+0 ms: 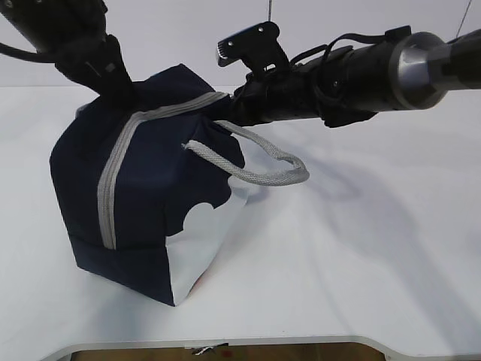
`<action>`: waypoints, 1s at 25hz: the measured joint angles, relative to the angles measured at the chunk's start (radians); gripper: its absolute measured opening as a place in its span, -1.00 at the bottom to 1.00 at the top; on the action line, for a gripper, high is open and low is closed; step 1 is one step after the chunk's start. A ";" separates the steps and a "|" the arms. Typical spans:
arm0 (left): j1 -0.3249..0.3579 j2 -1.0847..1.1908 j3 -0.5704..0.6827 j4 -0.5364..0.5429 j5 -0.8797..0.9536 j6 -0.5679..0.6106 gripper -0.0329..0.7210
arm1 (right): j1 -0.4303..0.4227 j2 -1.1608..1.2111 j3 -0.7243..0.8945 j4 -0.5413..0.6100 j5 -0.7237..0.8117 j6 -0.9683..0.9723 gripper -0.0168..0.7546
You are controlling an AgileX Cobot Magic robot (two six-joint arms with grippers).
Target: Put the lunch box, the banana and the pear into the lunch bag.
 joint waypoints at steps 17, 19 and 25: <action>0.000 -0.002 0.000 0.013 0.014 0.002 -0.89 | -0.004 0.022 0.000 -0.006 -0.054 0.031 -0.91; 0.000 -0.002 0.000 0.013 0.014 0.002 -0.89 | -0.004 0.022 0.000 -0.006 -0.056 0.031 -0.91; 0.000 -0.002 0.000 0.015 0.014 0.002 -0.89 | -0.006 0.024 0.000 -0.010 -0.062 0.031 -0.91</action>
